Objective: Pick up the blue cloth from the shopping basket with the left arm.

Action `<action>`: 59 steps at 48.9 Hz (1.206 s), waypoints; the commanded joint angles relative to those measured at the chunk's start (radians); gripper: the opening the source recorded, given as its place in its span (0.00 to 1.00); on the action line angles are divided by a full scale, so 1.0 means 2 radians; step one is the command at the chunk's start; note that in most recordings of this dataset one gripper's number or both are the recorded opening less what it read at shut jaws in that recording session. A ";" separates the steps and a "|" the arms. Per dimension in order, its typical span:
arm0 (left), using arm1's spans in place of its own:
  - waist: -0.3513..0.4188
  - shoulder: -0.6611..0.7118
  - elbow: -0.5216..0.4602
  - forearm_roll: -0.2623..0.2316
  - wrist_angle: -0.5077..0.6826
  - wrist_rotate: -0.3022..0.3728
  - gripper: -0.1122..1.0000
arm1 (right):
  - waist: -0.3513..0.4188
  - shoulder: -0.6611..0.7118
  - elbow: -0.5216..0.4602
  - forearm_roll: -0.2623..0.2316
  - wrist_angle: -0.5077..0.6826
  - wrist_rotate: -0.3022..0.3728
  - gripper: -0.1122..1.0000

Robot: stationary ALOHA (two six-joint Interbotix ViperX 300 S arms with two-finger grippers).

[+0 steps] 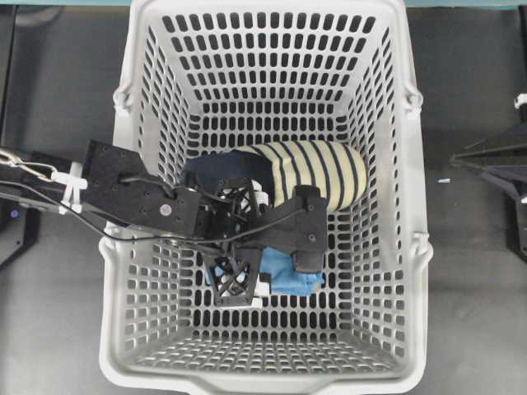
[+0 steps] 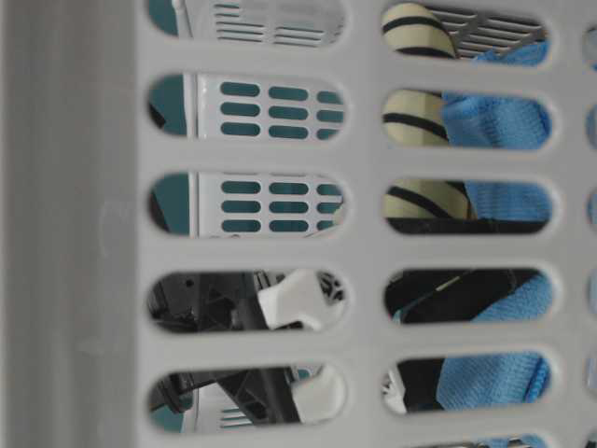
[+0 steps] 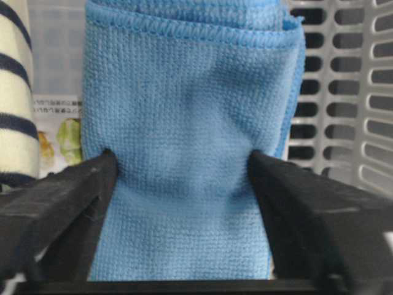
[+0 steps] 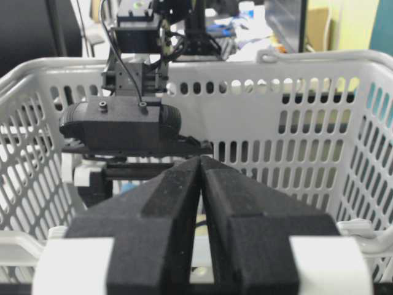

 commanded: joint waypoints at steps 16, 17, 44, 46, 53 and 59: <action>0.000 -0.028 -0.049 0.002 0.028 0.004 0.22 | -0.002 -0.002 -0.009 0.002 -0.002 0.000 0.10; 0.000 -0.031 -0.058 0.002 0.036 0.005 0.22 | -0.002 -0.004 -0.010 0.002 -0.002 0.000 0.10; 0.007 -0.060 -0.311 0.002 0.279 0.006 0.22 | -0.002 -0.030 -0.009 0.002 0.020 0.001 0.10; 0.011 -0.060 -0.311 0.002 0.282 0.005 0.22 | -0.002 -0.030 -0.008 0.002 0.021 0.001 0.10; 0.016 -0.060 -0.311 0.002 0.281 0.005 0.22 | -0.002 -0.030 -0.008 0.002 0.021 0.001 0.10; 0.017 -0.059 -0.311 0.002 0.281 0.005 0.22 | -0.002 -0.030 -0.008 0.002 0.021 0.001 0.10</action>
